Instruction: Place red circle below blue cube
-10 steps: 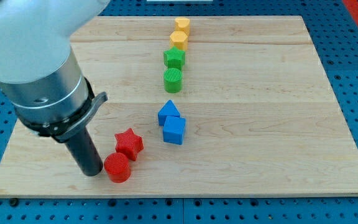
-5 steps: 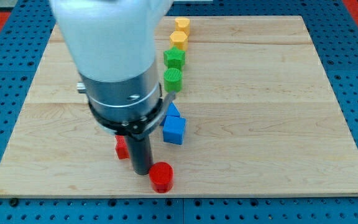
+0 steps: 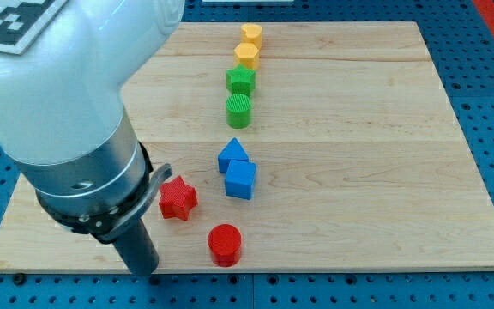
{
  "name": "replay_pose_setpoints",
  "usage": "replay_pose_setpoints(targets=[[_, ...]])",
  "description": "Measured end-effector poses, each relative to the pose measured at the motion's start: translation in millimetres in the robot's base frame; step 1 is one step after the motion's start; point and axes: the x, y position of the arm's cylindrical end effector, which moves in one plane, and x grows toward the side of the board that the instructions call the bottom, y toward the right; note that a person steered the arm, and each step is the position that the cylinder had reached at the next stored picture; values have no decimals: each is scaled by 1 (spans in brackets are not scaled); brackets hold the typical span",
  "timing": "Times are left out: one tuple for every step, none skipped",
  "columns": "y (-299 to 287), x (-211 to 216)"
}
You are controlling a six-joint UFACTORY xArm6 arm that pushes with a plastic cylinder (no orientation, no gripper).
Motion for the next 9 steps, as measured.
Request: replay_pose_setpoints(targets=[[21,0],[62,-1],[97,0],[128,0],[134,-1],[161,-8],[204,-8],[195,-15],[197,-35]])
